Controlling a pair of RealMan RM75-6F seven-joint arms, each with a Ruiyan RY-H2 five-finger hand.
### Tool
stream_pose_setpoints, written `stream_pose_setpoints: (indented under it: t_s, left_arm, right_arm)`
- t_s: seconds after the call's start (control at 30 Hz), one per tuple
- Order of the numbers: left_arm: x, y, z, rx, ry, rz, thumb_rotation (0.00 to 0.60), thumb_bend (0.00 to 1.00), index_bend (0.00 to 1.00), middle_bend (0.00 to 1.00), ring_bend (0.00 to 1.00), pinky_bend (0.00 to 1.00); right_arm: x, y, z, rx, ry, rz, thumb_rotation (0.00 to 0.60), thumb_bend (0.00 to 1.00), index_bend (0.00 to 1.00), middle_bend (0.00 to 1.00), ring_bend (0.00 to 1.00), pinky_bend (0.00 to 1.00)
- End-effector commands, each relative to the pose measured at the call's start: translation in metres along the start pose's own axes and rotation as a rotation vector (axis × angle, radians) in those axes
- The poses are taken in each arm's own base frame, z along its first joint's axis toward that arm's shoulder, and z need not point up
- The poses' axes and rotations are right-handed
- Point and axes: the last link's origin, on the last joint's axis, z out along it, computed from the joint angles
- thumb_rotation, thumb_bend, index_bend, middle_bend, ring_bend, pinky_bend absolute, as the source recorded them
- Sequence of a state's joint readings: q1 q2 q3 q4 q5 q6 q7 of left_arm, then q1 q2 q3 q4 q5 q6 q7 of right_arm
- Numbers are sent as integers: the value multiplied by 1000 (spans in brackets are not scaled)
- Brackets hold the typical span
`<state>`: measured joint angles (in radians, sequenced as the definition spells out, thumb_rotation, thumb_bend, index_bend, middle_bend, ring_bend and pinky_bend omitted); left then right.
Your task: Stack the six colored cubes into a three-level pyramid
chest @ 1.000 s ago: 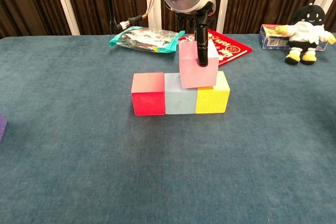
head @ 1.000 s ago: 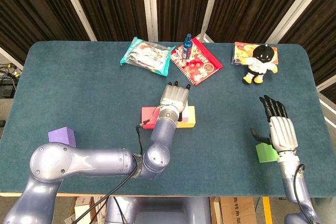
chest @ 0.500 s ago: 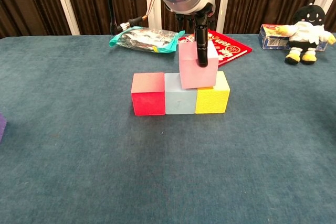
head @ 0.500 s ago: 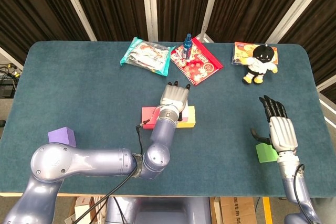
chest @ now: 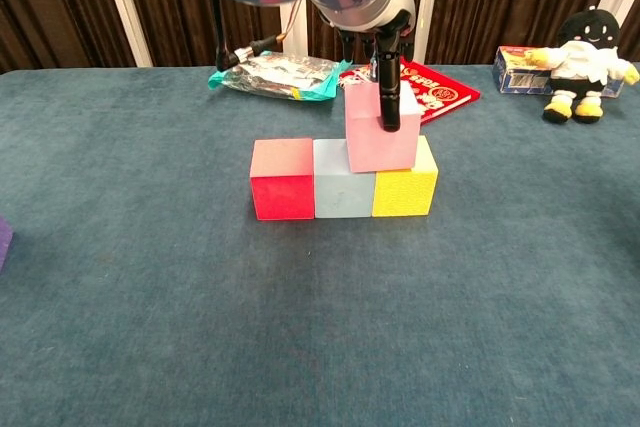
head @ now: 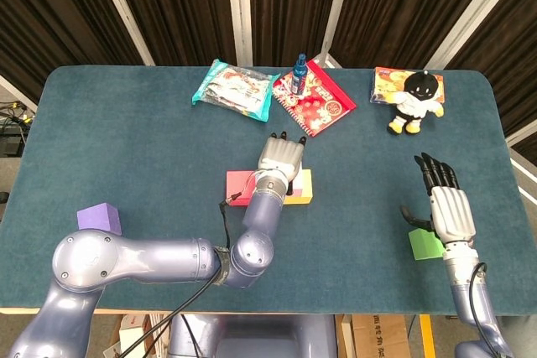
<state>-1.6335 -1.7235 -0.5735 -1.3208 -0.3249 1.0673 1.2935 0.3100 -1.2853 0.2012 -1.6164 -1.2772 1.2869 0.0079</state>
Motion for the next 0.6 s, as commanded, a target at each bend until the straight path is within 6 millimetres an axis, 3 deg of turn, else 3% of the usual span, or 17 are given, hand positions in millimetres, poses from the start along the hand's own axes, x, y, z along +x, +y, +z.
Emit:
stream_pose_setpoints:
  t_s: [0.03, 0.6]
  left_arm:
    - [0, 0, 0, -1, 3, 3, 600, 244, 0, 361, 55, 109]
    - [-2, 1, 0, -2, 1, 2, 600, 244, 0, 322, 55, 109]
  right_arm:
    - [0, 0, 0, 0, -1, -1, 600, 329, 0, 0, 0, 0]
    - [0, -1, 0, -1, -3, 5, 600, 329, 0, 0, 0, 0]
